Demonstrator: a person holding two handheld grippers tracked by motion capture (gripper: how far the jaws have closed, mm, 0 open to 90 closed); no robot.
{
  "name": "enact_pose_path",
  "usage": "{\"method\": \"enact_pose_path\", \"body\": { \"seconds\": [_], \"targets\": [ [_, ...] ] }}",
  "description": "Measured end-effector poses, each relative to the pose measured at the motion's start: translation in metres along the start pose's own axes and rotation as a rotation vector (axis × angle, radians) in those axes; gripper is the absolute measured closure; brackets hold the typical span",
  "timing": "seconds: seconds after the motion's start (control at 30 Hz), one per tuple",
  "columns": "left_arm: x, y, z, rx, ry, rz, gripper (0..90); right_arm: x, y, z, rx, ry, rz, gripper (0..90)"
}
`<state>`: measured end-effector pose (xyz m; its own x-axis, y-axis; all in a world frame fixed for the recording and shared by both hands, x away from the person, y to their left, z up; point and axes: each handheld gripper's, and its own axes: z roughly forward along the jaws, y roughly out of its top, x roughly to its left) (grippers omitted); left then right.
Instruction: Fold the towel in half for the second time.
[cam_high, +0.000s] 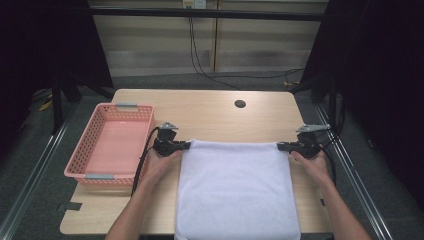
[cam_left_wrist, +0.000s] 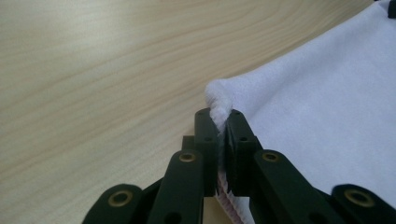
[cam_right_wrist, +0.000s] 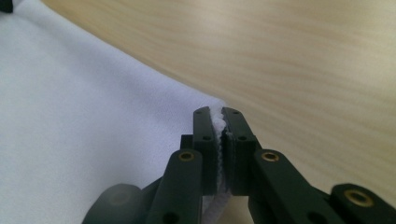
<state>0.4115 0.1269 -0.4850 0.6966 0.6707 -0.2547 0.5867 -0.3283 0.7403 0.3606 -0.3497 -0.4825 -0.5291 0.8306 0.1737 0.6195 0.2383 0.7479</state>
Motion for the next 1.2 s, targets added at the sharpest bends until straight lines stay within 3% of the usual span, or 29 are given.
{"method": "enact_pose_path", "body": {
  "seconds": [0.13, 0.37, 0.43, 0.47, 0.57, 0.67, 0.8, 0.97, 1.2],
  "targets": [
    [0.001, 0.011, -0.011, -0.026, 0.000, 0.024, 85.4, -0.002, 0.010, -0.004, -0.042, 0.017, 0.009, 85.4],
    [0.006, 0.020, -0.019, -0.059, 0.006, 0.005, 85.4, 0.000, 0.030, -0.009, -0.081, 0.012, -0.009, 85.4],
    [-0.001, 0.025, -0.018, -0.063, 0.029, 0.005, 85.5, 0.000, 0.036, -0.011, -0.090, 0.008, -0.016, 85.5],
    [-0.010, 0.032, -0.018, -0.070, 0.021, 0.034, 85.5, -0.002, 0.041, -0.011, -0.096, 0.003, -0.017, 85.5],
    [-0.013, 0.040, -0.018, -0.069, 0.032, 0.051, 85.4, -0.004, 0.044, -0.011, -0.100, 0.001, -0.012, 85.5],
    [-0.004, 0.049, -0.022, -0.088, 0.027, 0.023, 85.5, -0.008, 0.049, -0.013, -0.118, -0.011, 0.001, 85.7],
    [0.001, 0.055, -0.026, -0.107, 0.027, 0.024, 85.5, -0.017, 0.054, -0.013, -0.135, -0.014, 0.029, 85.8],
    [0.007, 0.060, -0.027, -0.113, 0.028, 0.017, 85.5, -0.017, 0.064, -0.012, -0.156, -0.009, 0.030, 85.8],
    [0.015, 0.071, -0.038, -0.171, 0.011, 0.006, 85.5, -0.019, 0.090, -0.021, -0.204, -0.009, 0.027, 86.1]
  ]
}}
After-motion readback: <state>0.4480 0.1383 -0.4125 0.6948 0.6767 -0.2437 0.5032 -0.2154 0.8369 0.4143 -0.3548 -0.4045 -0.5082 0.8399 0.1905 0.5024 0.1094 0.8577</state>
